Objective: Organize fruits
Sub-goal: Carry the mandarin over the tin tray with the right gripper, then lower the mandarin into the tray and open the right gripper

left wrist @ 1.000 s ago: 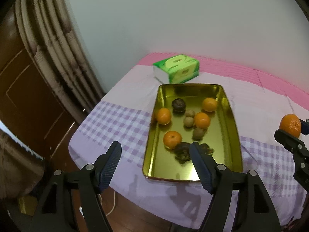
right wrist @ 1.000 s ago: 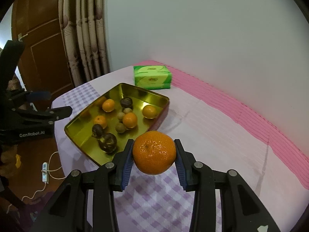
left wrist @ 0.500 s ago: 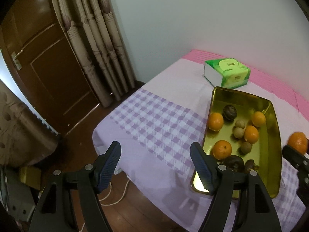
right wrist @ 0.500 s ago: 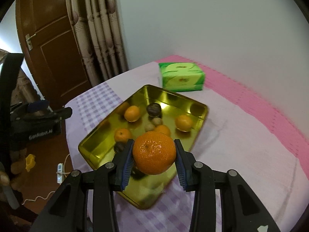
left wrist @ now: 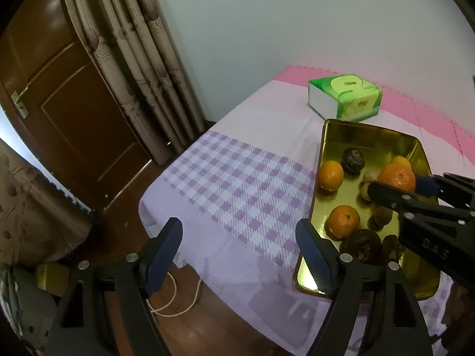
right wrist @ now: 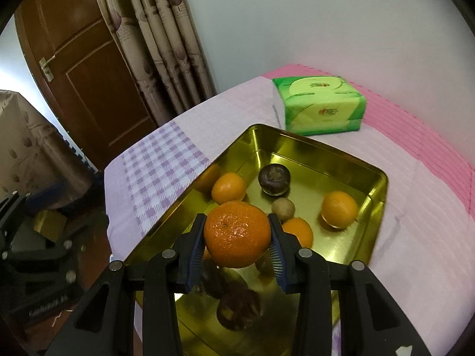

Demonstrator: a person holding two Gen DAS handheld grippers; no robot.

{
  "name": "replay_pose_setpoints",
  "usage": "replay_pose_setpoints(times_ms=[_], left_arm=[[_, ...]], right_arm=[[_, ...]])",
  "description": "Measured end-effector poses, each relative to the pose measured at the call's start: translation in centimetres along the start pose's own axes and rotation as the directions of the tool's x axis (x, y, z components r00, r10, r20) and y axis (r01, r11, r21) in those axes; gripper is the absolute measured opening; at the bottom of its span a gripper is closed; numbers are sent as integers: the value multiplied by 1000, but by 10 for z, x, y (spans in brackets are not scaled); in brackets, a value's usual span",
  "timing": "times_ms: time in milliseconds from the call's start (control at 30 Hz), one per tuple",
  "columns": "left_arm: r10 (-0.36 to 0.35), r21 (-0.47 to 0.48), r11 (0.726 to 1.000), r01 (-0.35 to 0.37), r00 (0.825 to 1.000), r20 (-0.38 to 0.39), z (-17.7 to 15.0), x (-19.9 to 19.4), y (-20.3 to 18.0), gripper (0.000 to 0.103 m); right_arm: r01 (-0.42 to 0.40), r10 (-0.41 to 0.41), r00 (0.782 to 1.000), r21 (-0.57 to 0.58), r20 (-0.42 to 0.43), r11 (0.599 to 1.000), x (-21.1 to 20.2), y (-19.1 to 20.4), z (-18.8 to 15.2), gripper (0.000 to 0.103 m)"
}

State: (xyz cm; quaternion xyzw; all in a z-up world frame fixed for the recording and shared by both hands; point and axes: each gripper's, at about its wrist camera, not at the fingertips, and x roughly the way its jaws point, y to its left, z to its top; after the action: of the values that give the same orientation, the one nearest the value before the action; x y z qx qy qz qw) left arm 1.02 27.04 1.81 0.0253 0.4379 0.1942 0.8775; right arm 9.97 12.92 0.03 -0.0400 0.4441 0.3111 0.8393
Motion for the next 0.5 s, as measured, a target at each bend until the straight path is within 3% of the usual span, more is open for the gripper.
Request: replay_pose_setpoints(times_ms=[500], left_arm=[[-16,-1,1000,16,999,-36,-1,9,1,79]], right_arm=[[0,0,999,6,-40,1000,28,-3,10,37]])
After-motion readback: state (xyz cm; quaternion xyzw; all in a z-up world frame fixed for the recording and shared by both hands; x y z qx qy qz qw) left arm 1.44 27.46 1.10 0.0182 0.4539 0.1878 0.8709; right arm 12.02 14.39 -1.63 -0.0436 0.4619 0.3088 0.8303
